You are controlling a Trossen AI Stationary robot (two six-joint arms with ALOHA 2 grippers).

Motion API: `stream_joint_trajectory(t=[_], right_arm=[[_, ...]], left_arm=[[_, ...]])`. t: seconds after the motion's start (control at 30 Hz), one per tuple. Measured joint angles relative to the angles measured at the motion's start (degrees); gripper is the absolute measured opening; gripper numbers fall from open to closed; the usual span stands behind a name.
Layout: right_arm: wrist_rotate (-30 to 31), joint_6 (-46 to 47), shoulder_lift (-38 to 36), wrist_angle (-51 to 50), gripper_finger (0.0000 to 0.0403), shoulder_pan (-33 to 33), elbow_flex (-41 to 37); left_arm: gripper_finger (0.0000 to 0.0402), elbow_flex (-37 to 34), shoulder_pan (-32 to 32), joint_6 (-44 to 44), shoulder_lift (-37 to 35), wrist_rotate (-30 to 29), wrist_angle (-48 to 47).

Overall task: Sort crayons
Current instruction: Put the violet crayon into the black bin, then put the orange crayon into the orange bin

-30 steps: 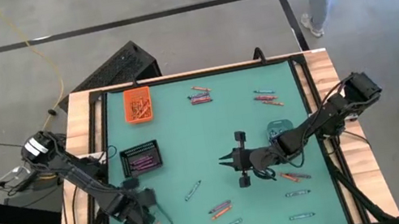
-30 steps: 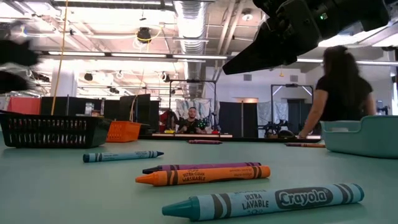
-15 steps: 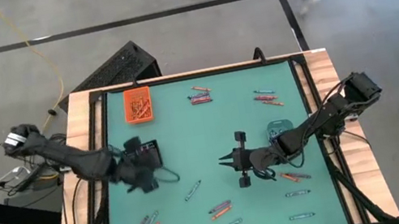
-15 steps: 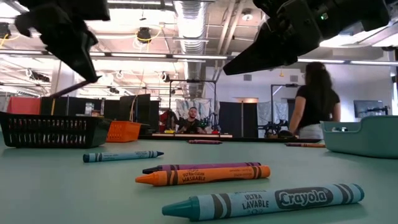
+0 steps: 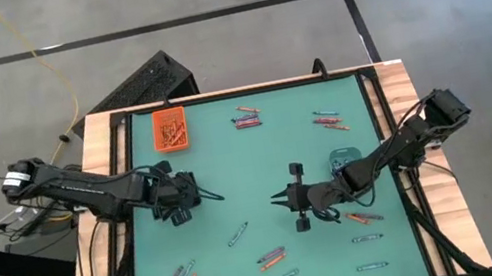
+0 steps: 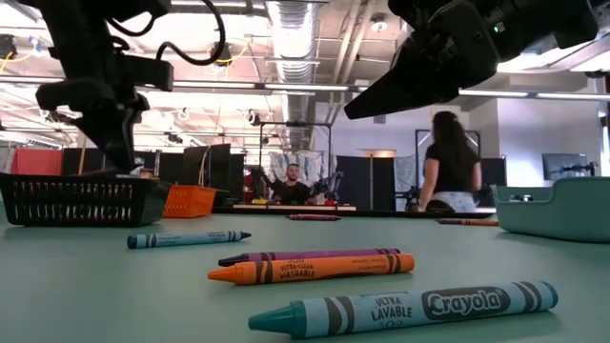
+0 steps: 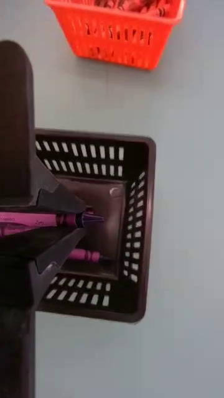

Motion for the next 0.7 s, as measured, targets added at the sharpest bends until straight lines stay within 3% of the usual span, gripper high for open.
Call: stream_joint_trajectory(t=[0.53,0.7], right_arm=[[0.0,0.0,0.0,0.4,0.0054,0.0,0.0],[-0.1,0.4,-0.2,-0.9,0.0054,-0.9,0.4]], left_arm=[[0.0068,-0.8,-0.1,-0.6,0.0,-1.0,0.2],[0.008,2.7,-0.2,-0.4,-0.4,-3.3,-3.9]])
